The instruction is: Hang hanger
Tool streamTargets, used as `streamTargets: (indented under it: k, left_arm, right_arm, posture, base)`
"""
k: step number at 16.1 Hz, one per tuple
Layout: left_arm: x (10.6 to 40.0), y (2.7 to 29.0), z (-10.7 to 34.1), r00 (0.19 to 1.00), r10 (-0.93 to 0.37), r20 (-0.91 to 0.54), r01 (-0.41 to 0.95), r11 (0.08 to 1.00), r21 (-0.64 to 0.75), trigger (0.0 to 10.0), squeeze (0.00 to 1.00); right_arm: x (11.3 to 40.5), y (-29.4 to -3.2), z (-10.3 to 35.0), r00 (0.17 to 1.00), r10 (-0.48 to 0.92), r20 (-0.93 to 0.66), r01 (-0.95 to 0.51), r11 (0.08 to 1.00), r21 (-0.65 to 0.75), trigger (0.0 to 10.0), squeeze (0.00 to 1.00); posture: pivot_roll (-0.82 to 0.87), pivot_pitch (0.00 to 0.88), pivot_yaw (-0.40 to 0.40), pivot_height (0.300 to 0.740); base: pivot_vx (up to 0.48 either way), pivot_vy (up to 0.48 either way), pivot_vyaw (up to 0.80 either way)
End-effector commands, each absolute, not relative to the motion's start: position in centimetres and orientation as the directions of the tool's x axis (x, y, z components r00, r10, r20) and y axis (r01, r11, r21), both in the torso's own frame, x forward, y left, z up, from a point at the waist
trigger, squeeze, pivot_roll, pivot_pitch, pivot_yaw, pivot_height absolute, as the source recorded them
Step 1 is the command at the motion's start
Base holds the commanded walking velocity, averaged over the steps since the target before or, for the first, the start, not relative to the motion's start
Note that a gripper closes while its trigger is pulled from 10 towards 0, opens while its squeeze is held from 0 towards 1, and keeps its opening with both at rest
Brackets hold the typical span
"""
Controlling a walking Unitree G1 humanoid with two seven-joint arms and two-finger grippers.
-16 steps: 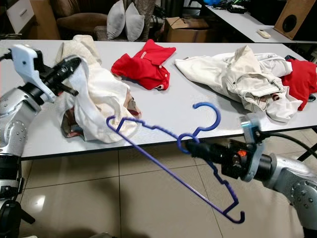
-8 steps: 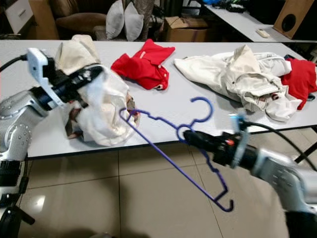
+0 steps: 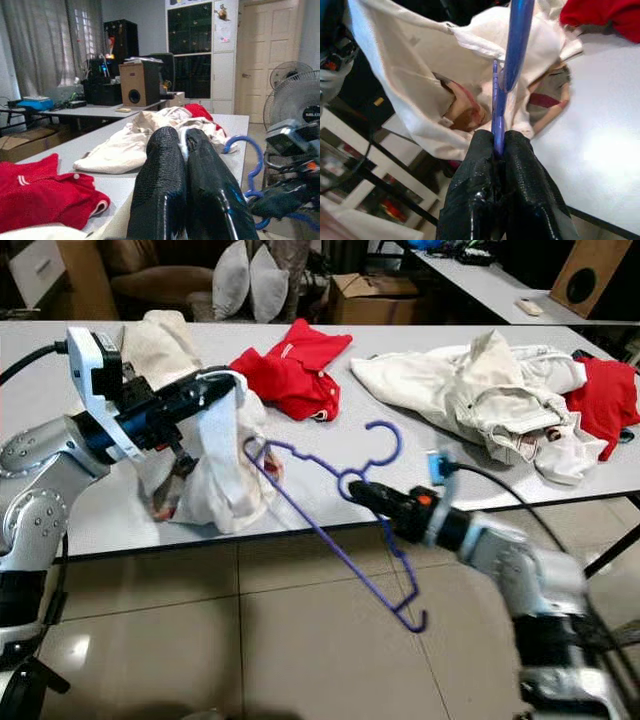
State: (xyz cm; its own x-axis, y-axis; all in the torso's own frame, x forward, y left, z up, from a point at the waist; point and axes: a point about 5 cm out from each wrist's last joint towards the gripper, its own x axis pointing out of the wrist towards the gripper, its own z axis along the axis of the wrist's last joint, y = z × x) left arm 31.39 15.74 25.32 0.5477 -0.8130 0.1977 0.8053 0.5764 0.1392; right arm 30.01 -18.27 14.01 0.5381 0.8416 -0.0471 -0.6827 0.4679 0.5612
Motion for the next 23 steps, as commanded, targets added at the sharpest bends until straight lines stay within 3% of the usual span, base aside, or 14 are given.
streamTargets:
  k: [1,5,8,16,19,21,23]
  left_arm:
    - [31.2,15.1,25.3,0.525,-0.83,0.19,0.821,0.552,0.143,0.0,0.0]
    - [31.1,14.9,25.4,0.527,-0.831,0.179,0.822,0.552,0.138,0.0,0.0]
    - [31.0,14.8,25.3,0.518,-0.839,0.167,0.831,0.54,0.133,0.0,0.0]
    - [31.2,13.1,25.3,0.483,-0.86,0.165,0.852,0.505,0.139,0.0,0.0]
    - [30.7,13.1,25.2,0.444,-0.885,0.137,0.878,0.46,0.131,0.0,0.0]
    - [29.5,13.0,24.4,0.368,-0.927,0.077,0.92,0.375,0.113,0.0,0.0]
    - [29.7,13.3,24.3,0.399,-0.915,0.067,0.907,0.404,0.12,0.0,0.0]
  right_arm:
    - [30.5,-18.2,13.9,0.543,0.838,-0.047,-0.682,0.473,0.557,10.0,0.0]
    - [32.4,-17.6,13.5,0.605,0.797,0.0,-0.62,0.471,0.627,10.0,0.0]
    - [33.0,-16.9,13.1,0.605,0.796,0.008,-0.604,0.453,0.656,10.0,0.0]
    - [33.1,-13.9,12.4,0.467,0.883,-0.048,-0.674,0.391,0.627,10.0,0.0]
    - [33.9,-13.3,12.5,0.513,0.858,-0.026,-0.657,0.412,0.631,10.0,0.0]
    - [34.8,-12.9,12.8,0.569,0.822,-0.003,-0.625,0.435,0.648,10.0,0.0]
    - [35.6,-13.3,12.8,0.65,0.76,0.002,-0.562,0.479,0.675,10.0,0.0]
  posture:
    - [-0.14,0.0,-0.048,0.74]
    - [-0.13,0.0,-0.051,0.74]
    - [-0.13,0.0,-0.051,0.74]
    - [-0.11,0.0,-0.053,0.74]
    - [-0.11,0.0,-0.038,0.74]
    - [-0.09,0.0,-0.036,0.74]
    - [-0.09,0.0,-0.037,0.74]
  base:
    - [0.0,0.0,0.0]
    - [0.0,0.0,0.0]
    - [0.0,0.0,0.0]
    - [0.0,0.0,0.0]
    - [0.0,0.0,0.0]
    - [0.0,0.0,0.0]
    - [0.0,0.0,0.0]
